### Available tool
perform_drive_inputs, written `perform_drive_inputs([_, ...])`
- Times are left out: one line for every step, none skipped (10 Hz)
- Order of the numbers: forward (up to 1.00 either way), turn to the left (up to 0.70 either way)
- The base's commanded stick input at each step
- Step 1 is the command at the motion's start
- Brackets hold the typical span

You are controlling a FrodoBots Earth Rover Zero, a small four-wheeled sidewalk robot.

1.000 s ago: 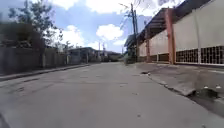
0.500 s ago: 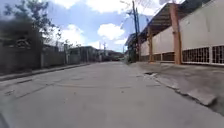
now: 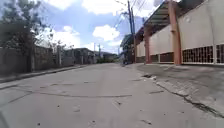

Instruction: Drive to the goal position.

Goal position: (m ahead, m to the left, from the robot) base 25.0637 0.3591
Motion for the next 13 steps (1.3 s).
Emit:
perform_drive_inputs([0.85,0.0])
perform_drive_inputs([0.85,0.0])
perform_drive_inputs([0.85,0.0])
perform_drive_inputs([0.85,0.0])
perform_drive_inputs([0.85,0.0])
perform_drive_inputs([0.85,0.0])
perform_drive_inputs([0.85,0.0])
perform_drive_inputs([0.85,0.0])
perform_drive_inputs([0.85,0.0])
perform_drive_inputs([0.85,0.0])
perform_drive_inputs([0.85,0.0])
perform_drive_inputs([0.85,0.0])
perform_drive_inputs([0.85,0.0])
